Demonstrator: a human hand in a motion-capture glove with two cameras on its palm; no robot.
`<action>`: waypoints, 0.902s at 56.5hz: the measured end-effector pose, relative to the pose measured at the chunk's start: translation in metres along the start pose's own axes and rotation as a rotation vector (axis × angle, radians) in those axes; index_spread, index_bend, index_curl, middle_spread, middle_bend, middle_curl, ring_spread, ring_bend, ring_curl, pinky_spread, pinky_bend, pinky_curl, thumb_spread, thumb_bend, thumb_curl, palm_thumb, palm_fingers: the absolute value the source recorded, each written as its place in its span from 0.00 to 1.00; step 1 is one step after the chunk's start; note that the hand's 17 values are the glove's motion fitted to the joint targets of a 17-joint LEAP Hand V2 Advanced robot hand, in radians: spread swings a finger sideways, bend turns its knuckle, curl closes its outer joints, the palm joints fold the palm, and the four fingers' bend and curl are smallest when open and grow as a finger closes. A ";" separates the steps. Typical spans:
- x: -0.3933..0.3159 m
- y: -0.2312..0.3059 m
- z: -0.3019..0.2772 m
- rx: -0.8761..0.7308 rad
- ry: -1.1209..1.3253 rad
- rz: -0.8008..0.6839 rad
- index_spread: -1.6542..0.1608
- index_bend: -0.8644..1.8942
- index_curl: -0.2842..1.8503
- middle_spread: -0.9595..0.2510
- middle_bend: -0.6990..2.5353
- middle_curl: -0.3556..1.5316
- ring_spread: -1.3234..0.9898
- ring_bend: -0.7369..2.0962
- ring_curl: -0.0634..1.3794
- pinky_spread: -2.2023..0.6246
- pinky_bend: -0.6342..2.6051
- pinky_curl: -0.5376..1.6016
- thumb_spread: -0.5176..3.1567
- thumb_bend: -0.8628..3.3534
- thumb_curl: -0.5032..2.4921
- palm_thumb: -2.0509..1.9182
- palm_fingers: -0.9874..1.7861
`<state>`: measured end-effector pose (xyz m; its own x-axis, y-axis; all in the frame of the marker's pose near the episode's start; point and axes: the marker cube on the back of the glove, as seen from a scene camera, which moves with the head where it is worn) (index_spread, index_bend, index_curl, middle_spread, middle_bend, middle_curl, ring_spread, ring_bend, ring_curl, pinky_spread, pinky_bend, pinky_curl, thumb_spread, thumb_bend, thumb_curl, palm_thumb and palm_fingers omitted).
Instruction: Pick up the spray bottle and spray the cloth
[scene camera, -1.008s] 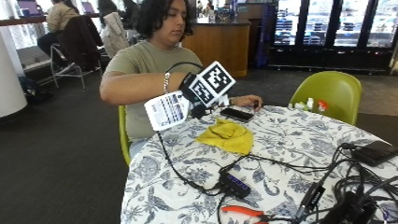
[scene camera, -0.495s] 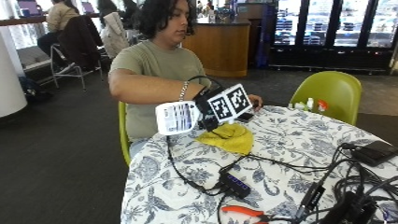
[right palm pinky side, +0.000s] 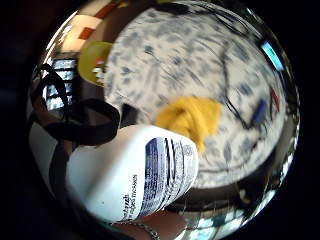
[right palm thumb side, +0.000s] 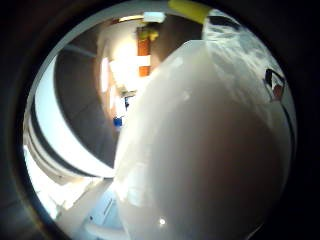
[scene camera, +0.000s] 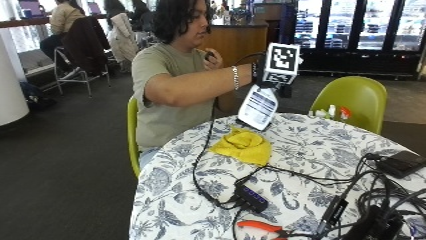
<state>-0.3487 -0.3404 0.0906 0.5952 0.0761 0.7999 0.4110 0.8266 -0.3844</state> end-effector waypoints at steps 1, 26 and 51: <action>-0.003 -0.005 0.004 0.004 -0.023 -0.025 0.77 0.39 0.44 0.64 0.41 0.49 0.50 0.51 0.38 0.73 0.33 0.45 0.32 0.20 0.44 0.76 0.83; 0.010 -0.098 0.090 0.181 -0.238 -0.435 0.78 0.39 0.44 0.65 0.41 0.50 0.50 0.52 0.39 0.72 0.33 0.45 0.31 0.20 0.45 0.76 0.84; 0.012 -0.167 0.107 0.352 -0.232 -0.383 0.77 0.39 0.45 0.64 0.41 0.50 0.50 0.52 0.39 0.69 0.35 0.46 0.30 0.20 0.46 0.76 0.85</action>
<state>-0.4837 -0.4178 0.2134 0.2654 -0.1776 0.9476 0.2885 0.9525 0.0977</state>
